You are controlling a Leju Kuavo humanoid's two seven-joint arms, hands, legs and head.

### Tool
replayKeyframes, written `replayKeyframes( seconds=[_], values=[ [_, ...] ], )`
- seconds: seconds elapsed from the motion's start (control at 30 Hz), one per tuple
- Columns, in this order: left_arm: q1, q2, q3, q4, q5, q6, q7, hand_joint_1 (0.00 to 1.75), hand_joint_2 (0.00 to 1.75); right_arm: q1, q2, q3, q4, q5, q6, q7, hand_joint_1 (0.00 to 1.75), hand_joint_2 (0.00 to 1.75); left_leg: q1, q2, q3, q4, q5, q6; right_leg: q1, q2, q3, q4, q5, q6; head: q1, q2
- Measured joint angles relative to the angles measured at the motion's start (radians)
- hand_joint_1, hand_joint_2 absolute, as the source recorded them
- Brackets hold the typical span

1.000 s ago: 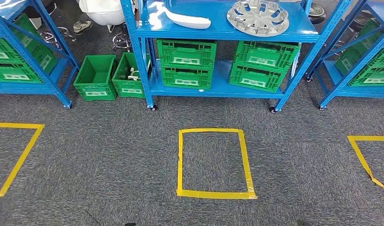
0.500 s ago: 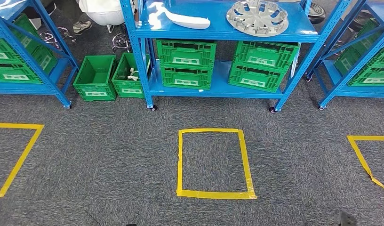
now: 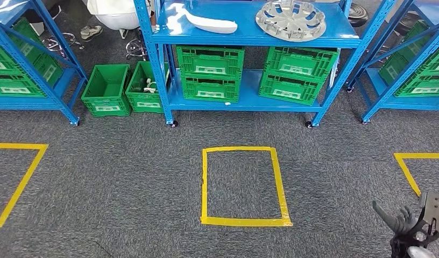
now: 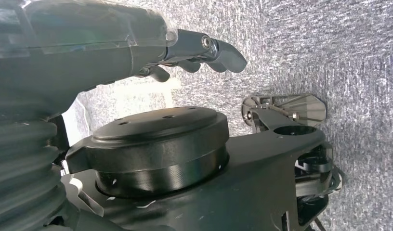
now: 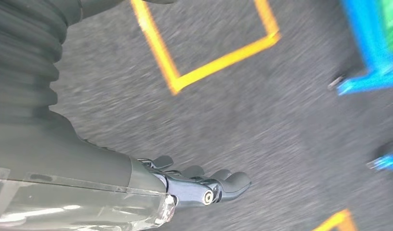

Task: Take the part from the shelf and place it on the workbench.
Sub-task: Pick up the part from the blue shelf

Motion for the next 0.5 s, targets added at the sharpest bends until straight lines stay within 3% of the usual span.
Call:
replayKeyframes(
  seconds=[0.5],
  values=[
    [-0.004,0.002,-0.007,0.007,0.018,-0.006,-0.007,0.00,1.75,-0.190,-0.071,0.011,-0.404,0.268,0.162,0.187,0.00,1.75,0.000,0.005,0.000,0.000,0.001,0.001,0.000,0.005,-0.001,0.001,0.003,0.001,0.000,0.000]
  ],
)
